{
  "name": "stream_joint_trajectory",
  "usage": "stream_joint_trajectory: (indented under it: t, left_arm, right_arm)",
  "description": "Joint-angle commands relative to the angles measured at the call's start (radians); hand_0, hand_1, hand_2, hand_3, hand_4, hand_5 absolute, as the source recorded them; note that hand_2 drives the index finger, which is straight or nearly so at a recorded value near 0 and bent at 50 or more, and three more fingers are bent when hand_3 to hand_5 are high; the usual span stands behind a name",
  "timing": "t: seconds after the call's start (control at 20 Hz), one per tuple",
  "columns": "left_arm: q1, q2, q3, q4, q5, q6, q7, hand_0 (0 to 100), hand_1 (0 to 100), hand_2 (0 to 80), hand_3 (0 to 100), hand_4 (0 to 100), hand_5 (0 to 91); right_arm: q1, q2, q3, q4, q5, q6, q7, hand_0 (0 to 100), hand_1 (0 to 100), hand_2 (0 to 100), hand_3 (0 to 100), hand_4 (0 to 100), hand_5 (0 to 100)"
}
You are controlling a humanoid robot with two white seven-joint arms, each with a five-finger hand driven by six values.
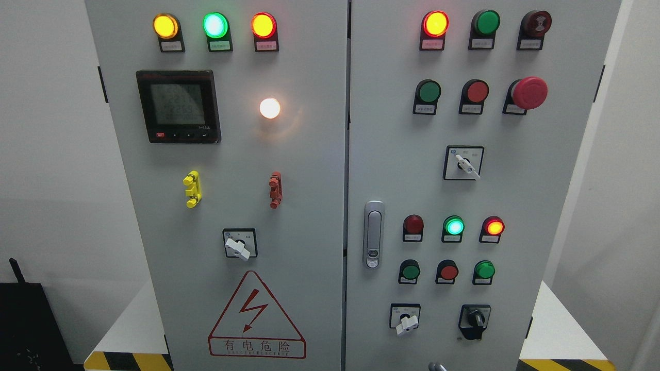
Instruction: Press green start button
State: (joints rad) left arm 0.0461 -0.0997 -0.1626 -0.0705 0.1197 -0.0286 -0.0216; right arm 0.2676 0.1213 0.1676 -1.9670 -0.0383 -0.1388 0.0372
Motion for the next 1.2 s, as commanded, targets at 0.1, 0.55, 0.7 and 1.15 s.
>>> stream_joint_trajectory:
  t: [0.1, 0.55, 0.7, 1.15]
  left_arm:
    - [0.0, 0.0, 0.0, 0.0, 0.0, -0.001, 0.0, 12, 56, 0.0, 0, 0, 0.0]
    - [0.0, 0.0, 0.0, 0.0, 0.0, -0.001, 0.0, 12, 56, 0.0, 0, 0, 0.0]
    - [0.0, 0.0, 0.0, 0.0, 0.0, -0.001, 0.0, 12, 56, 0.0, 0, 0, 0.0]
    - [0.0, 0.0, 0.0, 0.0, 0.0, -0.001, 0.0, 12, 56, 0.0, 0, 0, 0.0]
  right_arm:
    - [0.002, 0.0, -0.002, 0.007, 0.0, 0.002, -0.003, 21, 14, 0, 0, 0, 0]
    - [0.004, 0.0, -0.003, 0.008, 0.0, -0.002, -0.002, 21, 14, 0, 0, 0, 0]
    - [-0.001, -0.002, -0.008, 0.004, 0.006, -0.005, 0.001, 21, 15, 0, 0, 0, 0]
    - [-0.056, 0.0, -0.063, 0.056, 0.187, -0.087, -0.003, 13, 26, 0, 15, 9, 0]
